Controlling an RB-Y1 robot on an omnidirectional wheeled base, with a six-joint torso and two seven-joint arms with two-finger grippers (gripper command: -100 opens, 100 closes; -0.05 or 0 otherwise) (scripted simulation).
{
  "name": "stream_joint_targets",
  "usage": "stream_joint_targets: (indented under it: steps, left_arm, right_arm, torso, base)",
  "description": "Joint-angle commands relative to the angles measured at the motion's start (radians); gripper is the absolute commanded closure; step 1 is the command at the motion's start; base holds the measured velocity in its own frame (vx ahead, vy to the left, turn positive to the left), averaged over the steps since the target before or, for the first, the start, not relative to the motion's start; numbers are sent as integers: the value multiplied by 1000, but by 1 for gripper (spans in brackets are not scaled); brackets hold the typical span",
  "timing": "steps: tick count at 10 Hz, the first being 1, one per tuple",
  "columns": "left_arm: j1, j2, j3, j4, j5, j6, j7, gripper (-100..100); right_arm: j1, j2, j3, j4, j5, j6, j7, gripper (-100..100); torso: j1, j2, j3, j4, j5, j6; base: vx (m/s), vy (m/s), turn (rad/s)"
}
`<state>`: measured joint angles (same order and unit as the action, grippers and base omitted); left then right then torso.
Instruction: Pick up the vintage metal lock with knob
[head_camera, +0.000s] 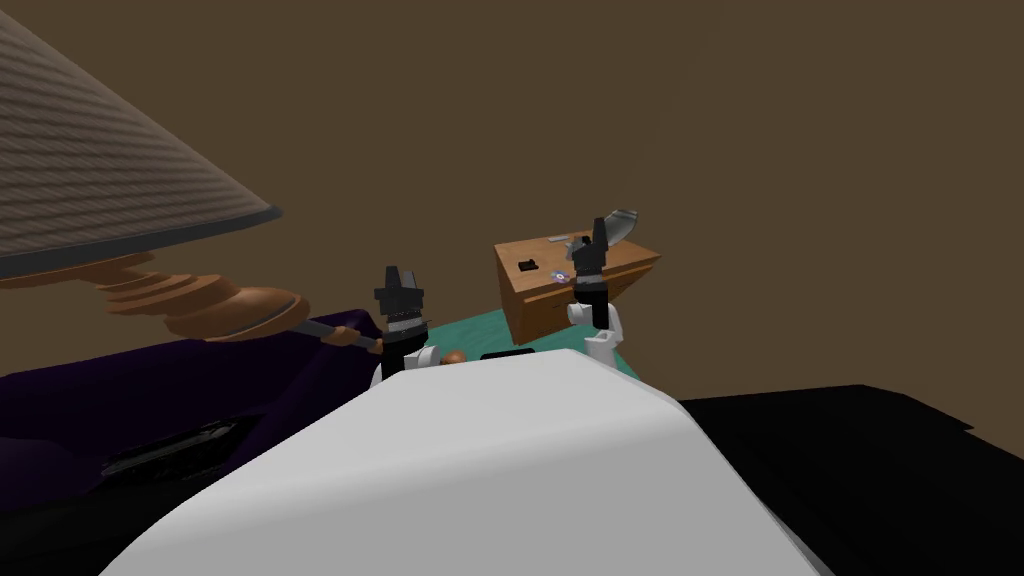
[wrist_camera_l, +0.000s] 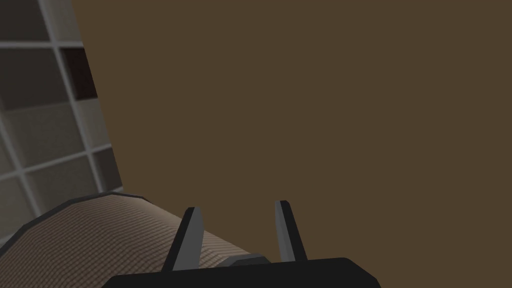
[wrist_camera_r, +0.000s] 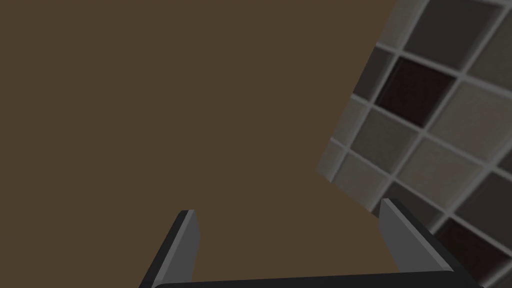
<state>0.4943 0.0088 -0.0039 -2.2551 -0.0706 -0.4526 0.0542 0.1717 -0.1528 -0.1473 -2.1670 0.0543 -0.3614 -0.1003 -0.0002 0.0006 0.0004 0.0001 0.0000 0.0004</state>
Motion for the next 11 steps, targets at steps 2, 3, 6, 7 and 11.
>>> stream_joint_targets:
  steps: [2,3,6,7,11]
  left_arm:
    - [0,0,0,0,0,0,0,0]
    - [0,0,0,0,0,0,0,0]
    - [0,0,0,0,0,0,0,0]
    - [0,0,0,0,0,0,0,0]
    - [0,0,0,0,0,0,0,0]
  right_arm:
    - [-63,-5,-18,21,-6,37,-46,-100]
    - [-104,-8,-34,41,-12,71,-87,-100]
    - [-172,-10,-51,63,-17,108,-130,-100]
    - [-210,-12,-69,88,-22,147,-173,-100]
    - [-318,-14,-108,144,-32,229,-264,-100]
  torso:
    - [0,0,0,0,0,-1]
    - [0,0,0,0,0,0]
    - [0,0,0,0,0,0]
    - [0,0,0,0,0,0]
    - [0,0,0,0,0,0]
  base:
    - [-17,0,98]
    - [-20,-2,109]
    - [-18,-3,91]
    - [-21,0,119]
    - [-20,-6,98]
